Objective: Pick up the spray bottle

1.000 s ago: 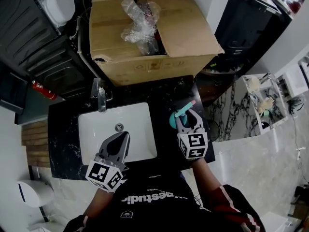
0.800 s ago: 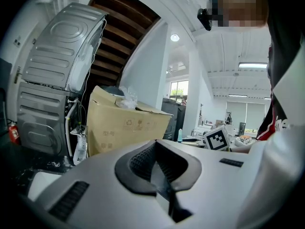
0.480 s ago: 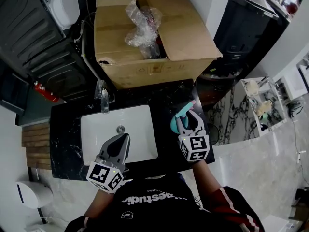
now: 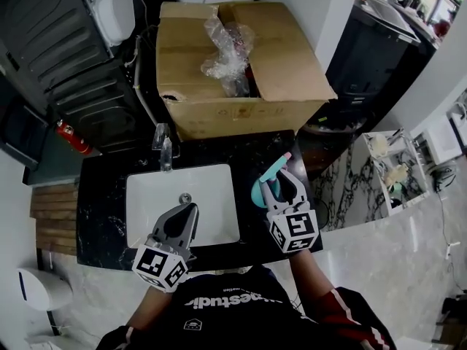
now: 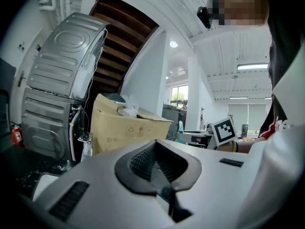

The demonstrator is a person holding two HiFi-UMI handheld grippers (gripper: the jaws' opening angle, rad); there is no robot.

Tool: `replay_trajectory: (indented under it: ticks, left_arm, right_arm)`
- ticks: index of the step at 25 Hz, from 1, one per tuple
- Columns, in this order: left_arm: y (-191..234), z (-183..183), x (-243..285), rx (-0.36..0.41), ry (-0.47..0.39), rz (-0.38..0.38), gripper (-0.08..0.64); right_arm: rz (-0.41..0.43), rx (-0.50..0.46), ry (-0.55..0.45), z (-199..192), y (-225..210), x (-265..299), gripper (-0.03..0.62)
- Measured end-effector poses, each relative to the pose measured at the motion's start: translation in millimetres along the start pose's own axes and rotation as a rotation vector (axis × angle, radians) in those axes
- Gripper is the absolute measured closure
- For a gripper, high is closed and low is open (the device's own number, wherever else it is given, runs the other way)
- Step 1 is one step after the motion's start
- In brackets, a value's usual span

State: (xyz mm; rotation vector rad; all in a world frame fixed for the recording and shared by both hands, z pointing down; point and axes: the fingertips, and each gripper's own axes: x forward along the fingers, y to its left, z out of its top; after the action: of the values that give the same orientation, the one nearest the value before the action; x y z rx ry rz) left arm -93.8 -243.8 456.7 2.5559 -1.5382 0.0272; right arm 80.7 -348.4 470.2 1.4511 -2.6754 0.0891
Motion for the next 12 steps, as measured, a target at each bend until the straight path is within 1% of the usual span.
replay_trajectory:
  ticks: [4, 8, 12]
  left_arm:
    - [3.7, 3.6, -9.6, 0.004, -0.015, 0.016, 0.545]
    - [11.1, 6.0, -22.2, 0.002, -0.029, 0.041, 0.546]
    - [18.3, 9.7, -35.3, 0.006, -0.043, 0.063, 0.546]
  right_arm:
    - [0.06, -0.002, -0.028, 18.0, 27.0, -1.4, 0.419]
    - [0.149, 0.021, -0.053, 35.0, 63.0, -2.3, 0.419]
    - [0.227, 0.018, -0.069, 47.7, 97.0, -2.3, 0.419]
